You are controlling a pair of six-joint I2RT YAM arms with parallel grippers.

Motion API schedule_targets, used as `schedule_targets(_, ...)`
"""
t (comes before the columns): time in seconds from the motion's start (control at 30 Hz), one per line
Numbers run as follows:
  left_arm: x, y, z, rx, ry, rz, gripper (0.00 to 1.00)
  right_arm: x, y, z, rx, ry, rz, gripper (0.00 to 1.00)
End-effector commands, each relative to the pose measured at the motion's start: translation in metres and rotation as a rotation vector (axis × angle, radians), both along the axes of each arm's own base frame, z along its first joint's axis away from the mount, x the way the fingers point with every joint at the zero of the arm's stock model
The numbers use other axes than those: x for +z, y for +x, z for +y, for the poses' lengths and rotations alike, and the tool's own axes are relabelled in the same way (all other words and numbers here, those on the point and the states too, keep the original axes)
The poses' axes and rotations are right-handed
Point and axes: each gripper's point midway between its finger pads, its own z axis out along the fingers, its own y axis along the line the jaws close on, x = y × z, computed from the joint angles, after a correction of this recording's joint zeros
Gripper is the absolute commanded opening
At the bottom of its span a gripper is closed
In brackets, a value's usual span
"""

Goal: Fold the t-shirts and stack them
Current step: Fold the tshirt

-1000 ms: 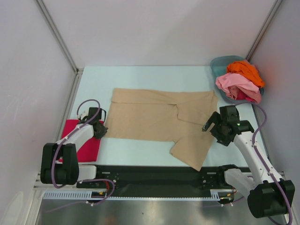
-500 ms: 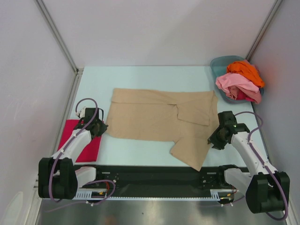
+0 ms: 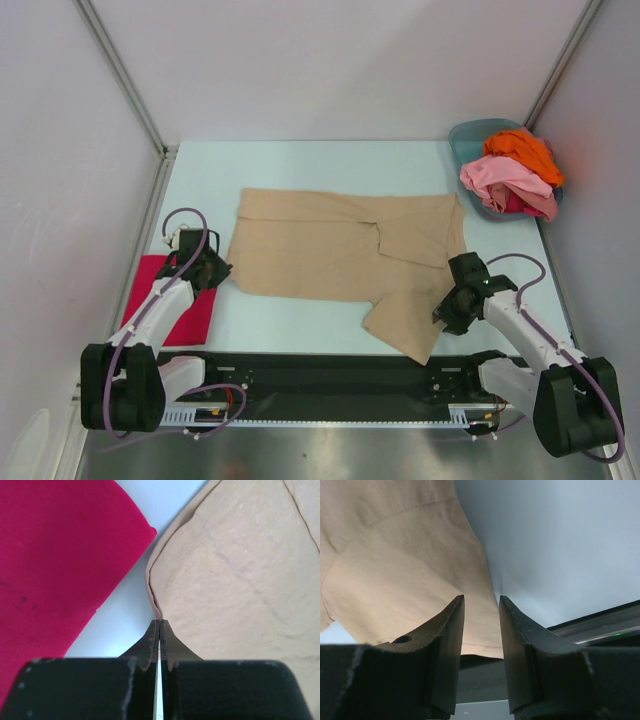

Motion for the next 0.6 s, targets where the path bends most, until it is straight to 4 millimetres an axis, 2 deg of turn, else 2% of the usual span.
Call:
schedule_targets(0.0,0.015,0.011,-0.004,-0.018,-0.016,-0.063,0.01,-0.004,0.005,-0.001,-0.029,-0.022,-0.027,0.39)
schedule_targets(0.17,0.018,0.011,-0.004,-0.016,-0.02,-0.072,0.0,-0.014,0.003,0.003,-0.034,-0.009,-0.027,0.38)
schedule_targets(0.37,0.018,0.01,-0.003,-0.017,-0.016,-0.07,0.01,-0.014,0.002,0.003,-0.045,-0.027,-0.03,0.34)
schedule_targets(0.4,0.019,0.009,-0.003,-0.016,-0.018,-0.075,0.01,-0.014,0.001,0.002,-0.05,-0.028,-0.03,0.31)
schedule_targets(0.5,0.022,0.009,-0.004,-0.017,-0.021,-0.086,0.0,-0.013,0.001,0.0,-0.07,-0.031,-0.035,0.12)
schedule_targets(0.53,0.023,0.009,-0.005,-0.023,-0.019,-0.089,0.0,-0.011,0.001,0.0,-0.076,-0.031,-0.049,0.01)
schedule_targets(0.57,0.025,0.009,-0.004,-0.025,-0.015,-0.093,0.0,-0.01,0.002,0.0,-0.08,-0.031,-0.056,0.0)
